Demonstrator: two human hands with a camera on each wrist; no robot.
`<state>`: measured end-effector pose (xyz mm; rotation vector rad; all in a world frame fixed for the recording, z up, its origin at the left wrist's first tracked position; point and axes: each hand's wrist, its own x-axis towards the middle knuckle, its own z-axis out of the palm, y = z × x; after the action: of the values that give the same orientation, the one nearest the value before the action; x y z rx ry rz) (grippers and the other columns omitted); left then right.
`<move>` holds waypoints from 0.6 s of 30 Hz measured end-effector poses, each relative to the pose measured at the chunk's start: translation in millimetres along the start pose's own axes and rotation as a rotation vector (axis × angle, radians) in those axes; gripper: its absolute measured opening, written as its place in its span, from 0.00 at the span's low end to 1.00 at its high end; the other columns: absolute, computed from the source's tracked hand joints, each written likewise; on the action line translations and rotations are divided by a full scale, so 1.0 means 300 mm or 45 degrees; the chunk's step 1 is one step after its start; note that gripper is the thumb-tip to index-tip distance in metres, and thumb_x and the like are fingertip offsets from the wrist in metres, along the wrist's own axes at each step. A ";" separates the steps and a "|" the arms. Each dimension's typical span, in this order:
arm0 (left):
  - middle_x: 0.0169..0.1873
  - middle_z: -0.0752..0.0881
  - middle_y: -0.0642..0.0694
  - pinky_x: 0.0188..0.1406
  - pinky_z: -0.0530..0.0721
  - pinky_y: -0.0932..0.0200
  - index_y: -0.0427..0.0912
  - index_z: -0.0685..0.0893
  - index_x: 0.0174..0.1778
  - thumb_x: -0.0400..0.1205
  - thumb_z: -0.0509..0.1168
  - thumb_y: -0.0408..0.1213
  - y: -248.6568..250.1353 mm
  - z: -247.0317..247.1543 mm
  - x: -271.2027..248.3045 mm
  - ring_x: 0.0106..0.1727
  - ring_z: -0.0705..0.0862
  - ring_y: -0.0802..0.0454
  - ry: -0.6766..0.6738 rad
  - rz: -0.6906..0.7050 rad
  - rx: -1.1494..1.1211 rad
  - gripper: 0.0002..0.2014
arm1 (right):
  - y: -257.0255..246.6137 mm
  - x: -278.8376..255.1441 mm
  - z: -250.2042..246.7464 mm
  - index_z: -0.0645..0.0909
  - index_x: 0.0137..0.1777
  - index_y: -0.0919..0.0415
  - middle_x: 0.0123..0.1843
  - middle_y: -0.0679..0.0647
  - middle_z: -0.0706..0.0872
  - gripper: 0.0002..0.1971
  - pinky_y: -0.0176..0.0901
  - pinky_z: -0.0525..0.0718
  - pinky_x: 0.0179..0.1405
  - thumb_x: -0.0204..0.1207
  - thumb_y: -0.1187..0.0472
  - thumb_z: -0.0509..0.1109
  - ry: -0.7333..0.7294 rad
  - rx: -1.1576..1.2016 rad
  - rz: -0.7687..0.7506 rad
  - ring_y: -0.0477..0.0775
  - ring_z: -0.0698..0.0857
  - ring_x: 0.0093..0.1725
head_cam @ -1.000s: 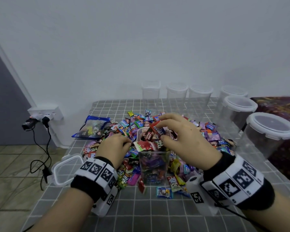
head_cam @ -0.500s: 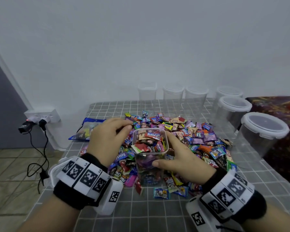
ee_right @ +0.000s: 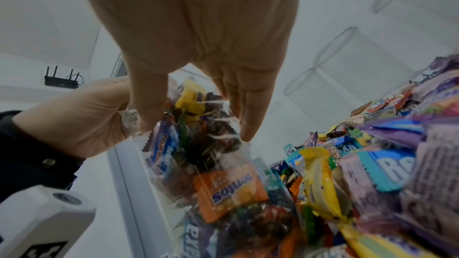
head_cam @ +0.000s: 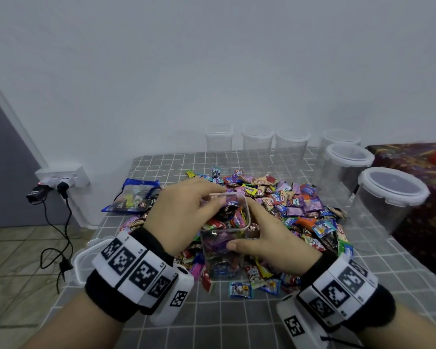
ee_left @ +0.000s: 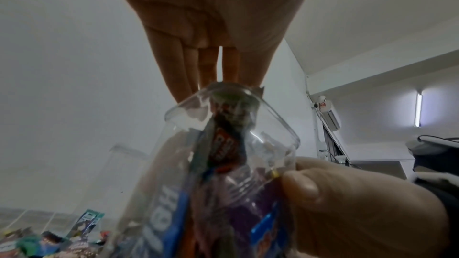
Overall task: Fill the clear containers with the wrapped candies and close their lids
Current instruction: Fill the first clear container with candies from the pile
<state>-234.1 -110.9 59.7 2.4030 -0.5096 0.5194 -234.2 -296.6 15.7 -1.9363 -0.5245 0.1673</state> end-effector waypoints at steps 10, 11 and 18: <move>0.59 0.84 0.59 0.63 0.76 0.59 0.55 0.85 0.62 0.81 0.65 0.45 0.063 0.022 0.014 0.60 0.80 0.61 -0.218 0.046 0.153 0.14 | 0.001 0.001 0.006 0.59 0.67 0.31 0.64 0.26 0.74 0.36 0.20 0.71 0.59 0.70 0.57 0.78 0.027 -0.048 -0.017 0.23 0.74 0.63; 0.55 0.85 0.60 0.59 0.78 0.60 0.54 0.86 0.60 0.80 0.65 0.44 0.057 0.013 0.010 0.56 0.81 0.63 -0.146 0.021 0.114 0.13 | 0.001 -0.002 0.005 0.59 0.68 0.31 0.64 0.28 0.75 0.36 0.21 0.73 0.59 0.71 0.57 0.78 0.020 -0.035 -0.008 0.24 0.75 0.63; 0.34 0.82 0.64 0.34 0.68 0.75 0.60 0.87 0.46 0.77 0.66 0.46 0.038 -0.082 -0.023 0.35 0.77 0.68 -0.258 -0.091 0.314 0.06 | 0.002 -0.009 0.003 0.63 0.61 0.28 0.58 0.28 0.79 0.32 0.18 0.75 0.51 0.72 0.59 0.77 0.018 -0.063 0.051 0.24 0.79 0.57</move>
<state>-251.2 -102.0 80.0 2.7173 -0.4663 0.3241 -236.7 -297.1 14.4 -1.9961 -0.4845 0.1675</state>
